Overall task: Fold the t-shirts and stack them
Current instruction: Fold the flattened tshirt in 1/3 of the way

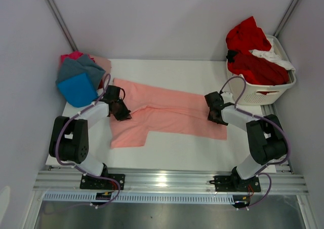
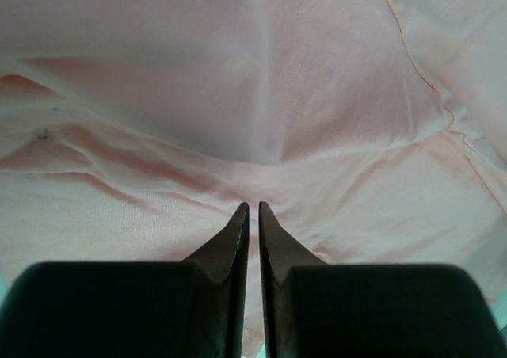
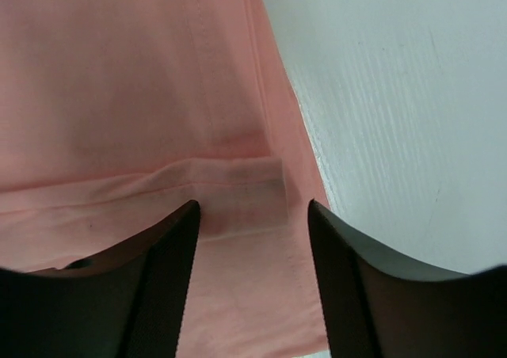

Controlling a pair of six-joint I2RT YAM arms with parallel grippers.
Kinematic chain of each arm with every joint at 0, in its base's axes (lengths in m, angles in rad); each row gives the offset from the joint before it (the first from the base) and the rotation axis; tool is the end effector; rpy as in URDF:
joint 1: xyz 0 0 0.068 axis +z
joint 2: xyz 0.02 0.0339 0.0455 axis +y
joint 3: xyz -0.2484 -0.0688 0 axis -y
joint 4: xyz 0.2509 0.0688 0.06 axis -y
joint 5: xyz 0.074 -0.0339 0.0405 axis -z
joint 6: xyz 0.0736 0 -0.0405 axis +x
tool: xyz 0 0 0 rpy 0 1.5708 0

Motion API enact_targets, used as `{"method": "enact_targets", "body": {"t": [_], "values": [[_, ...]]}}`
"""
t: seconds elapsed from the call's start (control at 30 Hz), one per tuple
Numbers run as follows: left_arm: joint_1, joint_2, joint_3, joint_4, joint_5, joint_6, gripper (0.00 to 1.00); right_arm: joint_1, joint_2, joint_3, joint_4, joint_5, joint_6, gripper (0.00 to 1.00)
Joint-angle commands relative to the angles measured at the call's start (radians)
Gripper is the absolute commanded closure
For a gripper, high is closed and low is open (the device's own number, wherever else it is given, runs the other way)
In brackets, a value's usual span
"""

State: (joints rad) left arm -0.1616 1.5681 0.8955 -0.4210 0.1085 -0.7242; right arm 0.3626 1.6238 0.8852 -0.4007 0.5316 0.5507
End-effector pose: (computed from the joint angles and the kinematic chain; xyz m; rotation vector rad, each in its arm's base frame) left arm 0.3151 -0.0594 0.1218 -0.7221 2.6287 -0.4179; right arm 0.3092 0.0774 0.1122 0.3838 2.4786 -0.3698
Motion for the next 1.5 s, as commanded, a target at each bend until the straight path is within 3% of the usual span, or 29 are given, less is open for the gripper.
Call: {"method": "enact_targets", "body": {"t": [0.0,0.07,0.17,0.2,0.3,0.93,1.07,1.2,1.47], "values": [[-0.013,-0.01,0.003,0.01,-0.001,0.008,0.89,-0.008,-0.048,-0.017,0.029,-0.051,0.032,0.41],[-0.013,-0.008,0.003,0.008,-0.001,0.008,0.89,-0.014,-0.035,-0.02,0.03,-0.058,0.037,0.46],[-0.015,-0.016,0.0,0.007,-0.006,0.009,0.9,-0.02,-0.021,-0.019,0.03,-0.059,0.037,0.67],[-0.018,-0.02,-0.001,0.007,-0.009,0.009,0.91,-0.022,-0.021,-0.019,0.031,-0.056,0.037,0.81],[-0.018,-0.025,-0.001,0.004,-0.013,0.011,0.93,-0.031,-0.018,-0.009,0.039,-0.058,0.031,0.99],[-0.021,-0.029,0.002,-0.016,-0.029,0.017,0.99,-0.096,0.048,0.264,0.01,0.099,-0.092,1.0],[-0.019,-0.036,-0.003,-0.022,-0.038,0.022,0.99,-0.022,-0.04,0.219,0.115,0.244,-0.176,1.0],[-0.021,-0.023,0.003,-0.019,-0.036,0.02,0.99,-0.036,-0.145,0.176,0.206,0.226,-0.201,1.0],[-0.021,-0.013,0.002,-0.016,-0.026,0.02,0.99,-0.082,0.051,0.397,0.114,0.214,-0.202,1.0]]}}
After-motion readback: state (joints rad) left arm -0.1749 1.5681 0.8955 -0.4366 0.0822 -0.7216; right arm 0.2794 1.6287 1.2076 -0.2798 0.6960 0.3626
